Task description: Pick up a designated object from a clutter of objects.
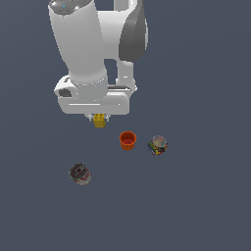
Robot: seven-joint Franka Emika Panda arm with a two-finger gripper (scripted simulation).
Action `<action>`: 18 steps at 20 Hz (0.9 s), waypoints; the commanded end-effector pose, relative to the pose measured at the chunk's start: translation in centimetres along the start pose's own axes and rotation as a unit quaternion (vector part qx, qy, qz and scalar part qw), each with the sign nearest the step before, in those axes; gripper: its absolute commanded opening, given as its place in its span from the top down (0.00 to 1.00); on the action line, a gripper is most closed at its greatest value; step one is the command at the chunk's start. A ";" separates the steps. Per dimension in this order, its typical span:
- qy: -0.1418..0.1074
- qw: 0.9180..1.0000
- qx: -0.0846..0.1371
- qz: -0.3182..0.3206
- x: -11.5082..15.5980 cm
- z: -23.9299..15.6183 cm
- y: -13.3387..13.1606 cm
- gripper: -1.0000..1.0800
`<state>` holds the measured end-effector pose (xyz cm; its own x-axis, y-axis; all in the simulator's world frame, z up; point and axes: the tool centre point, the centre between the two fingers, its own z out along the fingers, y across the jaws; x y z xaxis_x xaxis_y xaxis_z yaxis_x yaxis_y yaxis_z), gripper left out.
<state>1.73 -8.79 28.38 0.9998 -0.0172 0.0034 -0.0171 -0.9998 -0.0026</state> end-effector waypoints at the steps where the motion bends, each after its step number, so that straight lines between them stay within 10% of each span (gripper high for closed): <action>1: -0.001 1.000 0.000 -0.001 0.9 -1.8 1.5 1.00; 18: -0.001 1.000 -0.001 -0.002 5.2 -9.5 7.9 1.00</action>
<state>6.55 -16.47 37.49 0.9999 -0.0144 0.0006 -0.0144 -0.9999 -0.0002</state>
